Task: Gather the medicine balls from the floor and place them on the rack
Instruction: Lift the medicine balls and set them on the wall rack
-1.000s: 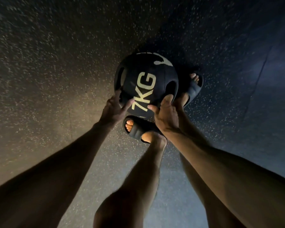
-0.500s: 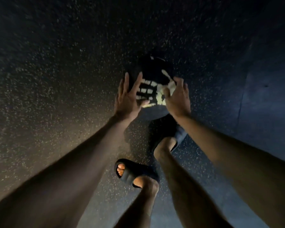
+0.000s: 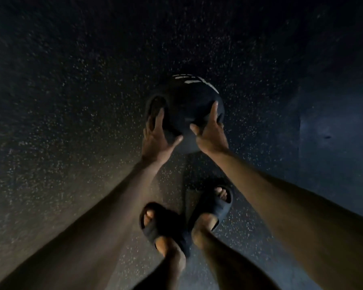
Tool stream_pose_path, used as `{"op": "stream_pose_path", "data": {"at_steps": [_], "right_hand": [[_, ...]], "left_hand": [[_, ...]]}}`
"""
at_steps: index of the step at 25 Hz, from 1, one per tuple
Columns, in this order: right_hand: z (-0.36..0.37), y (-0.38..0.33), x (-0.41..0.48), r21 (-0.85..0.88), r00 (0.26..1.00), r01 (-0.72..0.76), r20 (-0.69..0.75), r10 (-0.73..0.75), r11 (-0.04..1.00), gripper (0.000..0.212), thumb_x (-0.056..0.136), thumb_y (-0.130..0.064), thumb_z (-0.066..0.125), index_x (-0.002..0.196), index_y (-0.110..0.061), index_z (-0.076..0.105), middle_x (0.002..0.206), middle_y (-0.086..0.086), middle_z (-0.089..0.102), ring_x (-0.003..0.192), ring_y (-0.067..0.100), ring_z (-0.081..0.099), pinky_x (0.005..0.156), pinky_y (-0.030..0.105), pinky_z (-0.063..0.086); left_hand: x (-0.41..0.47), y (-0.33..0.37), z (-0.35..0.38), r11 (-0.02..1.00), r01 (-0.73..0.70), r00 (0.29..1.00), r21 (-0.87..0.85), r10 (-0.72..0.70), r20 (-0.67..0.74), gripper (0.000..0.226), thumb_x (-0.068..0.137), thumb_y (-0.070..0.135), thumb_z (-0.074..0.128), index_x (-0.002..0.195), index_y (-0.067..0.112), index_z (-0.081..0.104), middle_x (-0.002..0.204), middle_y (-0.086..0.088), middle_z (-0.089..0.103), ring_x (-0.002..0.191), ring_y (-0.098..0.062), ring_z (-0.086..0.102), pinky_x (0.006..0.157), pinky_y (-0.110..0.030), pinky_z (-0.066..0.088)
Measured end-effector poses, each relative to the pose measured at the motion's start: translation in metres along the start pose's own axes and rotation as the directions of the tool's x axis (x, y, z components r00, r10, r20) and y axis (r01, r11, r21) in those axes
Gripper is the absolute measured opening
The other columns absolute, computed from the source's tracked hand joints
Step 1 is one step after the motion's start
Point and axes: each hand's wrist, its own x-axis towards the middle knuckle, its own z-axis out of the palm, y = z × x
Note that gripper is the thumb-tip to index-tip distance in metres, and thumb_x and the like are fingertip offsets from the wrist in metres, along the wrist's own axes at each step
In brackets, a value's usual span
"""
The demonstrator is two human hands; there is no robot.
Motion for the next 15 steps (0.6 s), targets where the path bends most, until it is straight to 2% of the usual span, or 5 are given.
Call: {"op": "stream_pose_path", "data": {"at_steps": [3,7,11,13,15], "right_hand": [[-0.037,-0.029,0.052,0.017,0.998,-0.056,0.033,0.055,0.998,0.092,0.091,-0.063,0.053,0.158,-0.031,-0.001,0.159,0.012,0.033,0.138,0.039,0.041,0.109,0.051,0.040],[-0.066,-0.074,0.112,0.132,0.990,-0.095,-0.092,0.107,0.987,0.069,0.097,-0.060,0.044,0.149,-0.017,0.029,0.146,0.014,0.046,0.131,0.037,0.047,0.099,0.043,0.043],[-0.065,-0.084,0.108,-0.024,0.978,0.054,-0.202,-0.058,0.998,0.071,0.100,-0.056,0.039,0.157,-0.025,0.010,0.154,0.018,0.031,0.136,0.038,0.039,0.105,0.050,0.039],[-0.062,-0.083,0.097,-0.156,0.973,0.131,-0.171,-0.157,0.979,0.082,0.098,-0.056,0.044,0.158,-0.029,-0.004,0.162,0.017,0.013,0.146,0.037,0.024,0.115,0.051,0.033],[-0.068,-0.089,0.107,-0.154,0.980,0.115,-0.141,-0.137,0.981,0.089,0.097,-0.052,0.052,0.157,-0.033,-0.011,0.166,0.015,-0.008,0.152,0.036,0.009,0.119,0.052,0.028]], "left_hand": [[0.008,0.002,0.006,0.996,-0.056,0.998,0.064,0.058,-0.017,0.109,0.078,0.067,0.062,0.159,0.018,0.010,0.161,-0.015,0.023,0.145,-0.035,0.027,0.115,-0.055,0.029],[0.096,0.040,-0.026,0.990,-0.022,0.998,0.138,0.031,-0.062,0.101,0.076,0.065,0.068,0.155,0.022,0.023,0.158,-0.008,0.033,0.145,-0.029,0.029,0.113,-0.058,0.029],[0.186,0.098,-0.052,0.997,0.054,0.995,0.046,-0.050,-0.084,0.090,0.076,0.069,0.066,0.147,0.022,0.038,0.148,-0.006,0.046,0.138,-0.029,0.038,0.110,-0.057,0.033],[0.226,0.127,-0.061,0.998,0.061,0.994,0.011,-0.060,-0.086,0.082,0.084,0.065,0.061,0.147,0.020,0.037,0.149,-0.009,0.043,0.138,-0.030,0.036,0.110,-0.057,0.034],[0.258,0.148,-0.073,1.000,0.020,0.998,0.015,-0.019,-0.066,0.075,0.090,0.057,0.059,0.149,0.018,0.034,0.150,-0.012,0.038,0.138,-0.031,0.034,0.108,-0.056,0.038]]}}
